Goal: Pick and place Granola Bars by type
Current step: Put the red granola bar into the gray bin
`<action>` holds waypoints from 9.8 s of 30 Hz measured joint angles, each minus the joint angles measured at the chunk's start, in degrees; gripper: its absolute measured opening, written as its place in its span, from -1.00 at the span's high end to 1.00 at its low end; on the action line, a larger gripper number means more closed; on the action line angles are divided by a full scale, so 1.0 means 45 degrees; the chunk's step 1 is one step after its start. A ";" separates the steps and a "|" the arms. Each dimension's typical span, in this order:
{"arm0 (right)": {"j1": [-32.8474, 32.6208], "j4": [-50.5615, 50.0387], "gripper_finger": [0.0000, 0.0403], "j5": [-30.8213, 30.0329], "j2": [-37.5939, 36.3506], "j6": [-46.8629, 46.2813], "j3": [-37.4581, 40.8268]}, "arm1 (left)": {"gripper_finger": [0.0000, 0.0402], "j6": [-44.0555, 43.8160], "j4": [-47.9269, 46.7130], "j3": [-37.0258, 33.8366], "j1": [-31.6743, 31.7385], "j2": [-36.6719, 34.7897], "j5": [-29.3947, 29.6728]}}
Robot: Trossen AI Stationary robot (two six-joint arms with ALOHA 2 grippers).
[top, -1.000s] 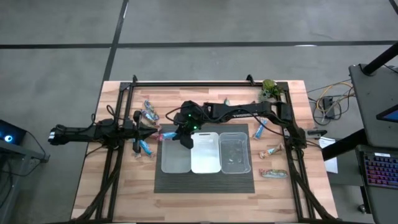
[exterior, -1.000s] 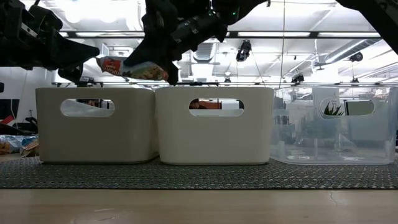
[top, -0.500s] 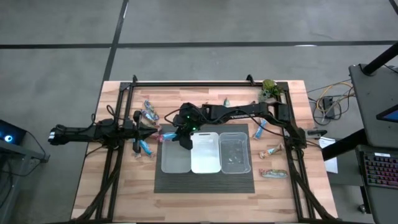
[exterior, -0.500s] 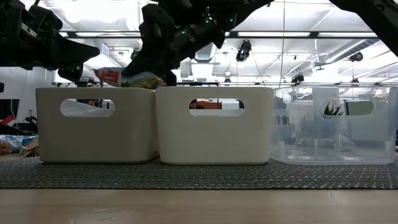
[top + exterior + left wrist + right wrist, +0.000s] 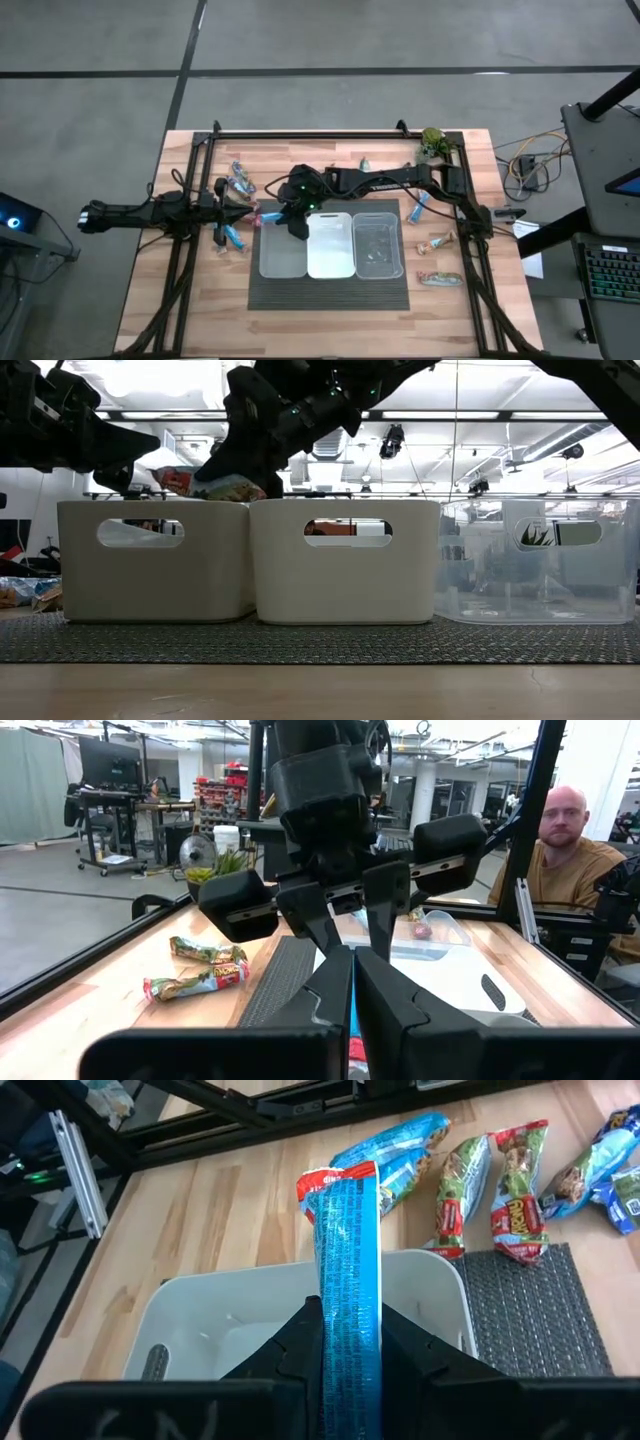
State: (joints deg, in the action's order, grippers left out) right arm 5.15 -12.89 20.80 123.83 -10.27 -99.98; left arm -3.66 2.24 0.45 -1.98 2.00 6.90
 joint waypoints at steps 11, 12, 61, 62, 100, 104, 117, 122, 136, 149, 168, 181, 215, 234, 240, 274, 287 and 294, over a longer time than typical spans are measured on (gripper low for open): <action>-0.0039 -0.0001 0.71 -0.0097 0.0004 -0.0119 0.0439 | 1.00 0.0000 -0.0005 0.0001 0.0000 0.0000 0.0000; -0.0039 0.0048 0.71 -0.0100 0.0005 -0.0127 0.0460 | 1.00 -0.0001 -0.0005 0.0004 0.0000 0.0000 0.0000; -0.0058 0.1049 0.71 -0.0087 0.0010 -0.0640 0.0675 | 1.00 0.0000 -0.0015 0.0005 0.0000 0.0000 0.0000; -0.0058 0.1041 0.71 -0.0092 0.0010 -0.0639 0.0675 | 1.00 -0.0005 -0.0015 0.0005 0.0000 0.0000 0.0000; -0.0053 0.1026 0.71 -0.0039 0.0010 -0.0630 0.0675 | 1.00 -0.0002 -0.0017 0.0005 0.0000 0.0005 0.0000; -0.0058 0.1026 0.71 -0.0034 0.0010 -0.0618 0.0675 | 1.00 0.0000 -0.0015 0.0005 0.0000 0.0000 0.0000; -0.0057 0.1046 0.71 -0.0024 0.0010 -0.0253 0.0675 | 1.00 -0.0002 -0.0017 0.0005 0.0000 0.0003 0.0000; -0.0053 0.1046 0.71 -0.0024 0.0010 -0.0246 0.0675 | 1.00 0.0000 -0.0015 0.0005 0.0000 0.0000 0.0000; -0.0055 0.1051 0.71 -0.0005 0.0010 -0.0240 0.0675 | 1.00 -0.0005 -0.0015 0.0005 0.0000 0.0004 0.0000; -0.0053 0.1051 0.71 0.0049 0.0010 -0.0241 0.0675 | 1.00 -0.0003 -0.0015 0.0005 0.0000 0.0001 0.0001; -0.0080 0.0902 0.71 0.0068 0.0010 -0.0290 0.0839 | 1.00 0.0000 -0.0019 0.0003 0.0000 0.0005 0.0002; -0.0087 0.0606 0.71 0.0155 0.0007 0.0130 0.0854 | 1.00 -0.0004 -0.0019 0.0004 0.0000 0.0005 0.0005; -0.0112 0.0613 0.69 0.0151 0.0005 0.0623 0.0888 | 1.00 -0.0002 -0.0017 0.0003 0.0000 0.0005 0.0002; -0.0112 0.0667 0.37 0.0141 0.0005 0.0545 0.0937 | 1.00 0.0000 -0.0015 0.0005 0.0000 0.0005 0.0004; -0.0117 0.0681 0.48 0.0141 -0.0013 0.0290 0.0908 | 1.00 0.0000 -0.0019 0.0005 0.0000 0.0005 0.0005; 0.0990 0.0533 0.86 0.0002 -0.3035 0.0323 0.0835 | 1.00 0.0000 -0.0019 0.0005 0.0000 0.0005 0.0002; 0.1763 -0.1749 0.86 -0.0427 -0.3808 0.1423 0.0830 | 1.00 -0.0002 -0.0019 0.0003 0.0000 0.0005 0.0002; 0.2336 -0.2532 0.86 -0.0430 -0.4308 0.1669 0.0835 | 1.00 -0.0005 -0.0019 0.0005 0.0000 0.0005 0.0005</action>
State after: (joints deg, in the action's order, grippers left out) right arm 15.66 -24.28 18.86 104.45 -2.76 -96.23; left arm -3.68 2.15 0.47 -1.98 2.02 6.92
